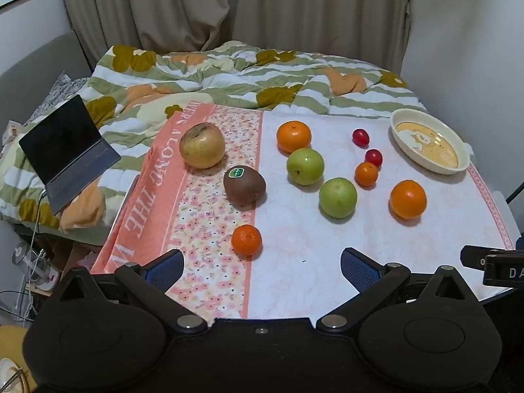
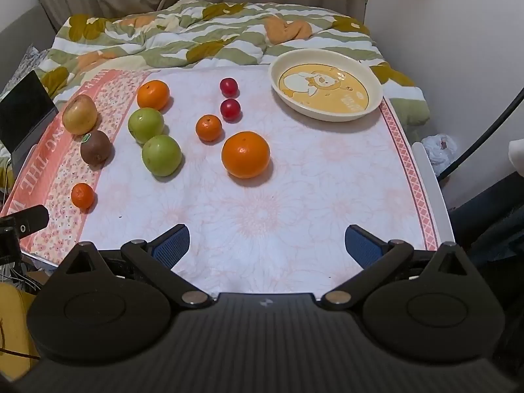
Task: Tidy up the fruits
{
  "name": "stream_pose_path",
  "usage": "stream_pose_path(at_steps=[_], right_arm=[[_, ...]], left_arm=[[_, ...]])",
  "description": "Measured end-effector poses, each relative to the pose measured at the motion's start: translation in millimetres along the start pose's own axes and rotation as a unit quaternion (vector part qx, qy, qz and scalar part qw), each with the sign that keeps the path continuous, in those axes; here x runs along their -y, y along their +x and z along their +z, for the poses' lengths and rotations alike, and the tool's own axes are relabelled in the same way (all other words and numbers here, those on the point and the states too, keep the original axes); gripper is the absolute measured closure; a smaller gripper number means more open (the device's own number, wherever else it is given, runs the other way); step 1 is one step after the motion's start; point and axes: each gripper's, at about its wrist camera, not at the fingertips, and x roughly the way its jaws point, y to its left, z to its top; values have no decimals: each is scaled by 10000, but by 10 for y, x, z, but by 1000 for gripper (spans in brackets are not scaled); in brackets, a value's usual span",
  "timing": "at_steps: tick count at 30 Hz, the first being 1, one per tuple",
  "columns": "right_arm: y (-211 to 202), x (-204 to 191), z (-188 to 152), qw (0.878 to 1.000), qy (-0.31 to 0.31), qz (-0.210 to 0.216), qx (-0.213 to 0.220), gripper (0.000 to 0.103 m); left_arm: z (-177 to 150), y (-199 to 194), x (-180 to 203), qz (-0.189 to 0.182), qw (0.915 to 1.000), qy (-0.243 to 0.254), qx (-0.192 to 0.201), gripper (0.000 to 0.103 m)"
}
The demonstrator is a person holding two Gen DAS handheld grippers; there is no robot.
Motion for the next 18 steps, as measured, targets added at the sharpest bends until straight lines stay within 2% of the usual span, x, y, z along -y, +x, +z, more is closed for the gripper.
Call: stream_pose_path(at_steps=[2, 18], right_arm=[[-5, -2, -2, 10000, 23, 24, 14, 0], [-32, -18, 13, 10000, 25, 38, 43, 0]], left_arm=[[-23, -24, -5, 25, 9998, 86, 163, 0], [46, -51, 13, 174, 9994, 181, 246, 0]])
